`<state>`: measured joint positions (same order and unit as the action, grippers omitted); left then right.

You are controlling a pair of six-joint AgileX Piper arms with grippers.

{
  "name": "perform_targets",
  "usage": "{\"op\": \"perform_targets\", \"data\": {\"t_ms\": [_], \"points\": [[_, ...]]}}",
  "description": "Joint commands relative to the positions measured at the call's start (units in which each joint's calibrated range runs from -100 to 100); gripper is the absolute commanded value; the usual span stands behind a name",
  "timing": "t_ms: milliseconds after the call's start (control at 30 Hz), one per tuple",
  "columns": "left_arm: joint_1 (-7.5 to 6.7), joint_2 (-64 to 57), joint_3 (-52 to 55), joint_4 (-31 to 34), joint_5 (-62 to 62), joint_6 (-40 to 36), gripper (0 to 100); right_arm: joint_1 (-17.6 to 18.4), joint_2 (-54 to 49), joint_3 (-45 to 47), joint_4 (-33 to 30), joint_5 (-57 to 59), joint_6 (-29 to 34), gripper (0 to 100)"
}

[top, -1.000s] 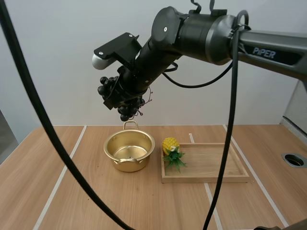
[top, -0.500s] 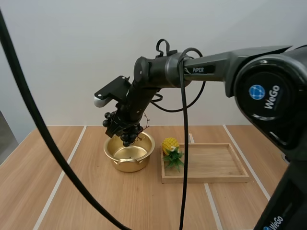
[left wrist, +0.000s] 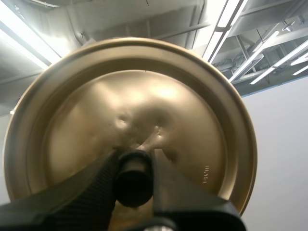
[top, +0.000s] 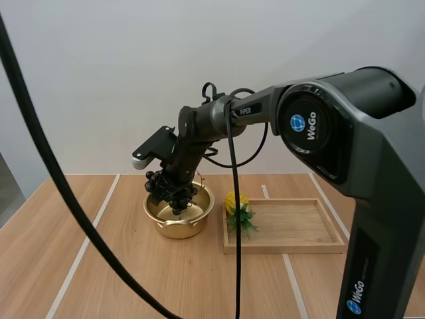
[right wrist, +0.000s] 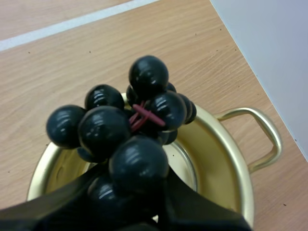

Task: Open the pot, put the grape inside, and close it

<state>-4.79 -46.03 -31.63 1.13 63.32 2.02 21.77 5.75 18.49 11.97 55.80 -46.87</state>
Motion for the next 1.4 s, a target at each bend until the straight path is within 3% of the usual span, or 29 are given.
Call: {"op": "perform_targets", "data": {"t_ms": [0, 433, 867, 1367], "points": [[-0.07, 0.17, -0.39, 0.40, -0.92, 0.03, 0, -0.51, 0.93, -0.09, -0.63, -1.03, -0.51, 0], [-0.07, 0.17, -0.39, 0.40, -0.92, 0.03, 0, -2.62, 4.87, -0.09, -3.18, 6.32, -0.51, 0], [-0.07, 0.17, -0.39, 0.40, -0.92, 0.03, 0, -2.61, 8.20, -0.09, -7.31, 11.89, -0.51, 0], [-0.07, 0.17, -0.39, 0.40, -0.92, 0.03, 0, -2.61, 8.32, -0.09, -7.34, 13.48, -0.27, 0]]}}
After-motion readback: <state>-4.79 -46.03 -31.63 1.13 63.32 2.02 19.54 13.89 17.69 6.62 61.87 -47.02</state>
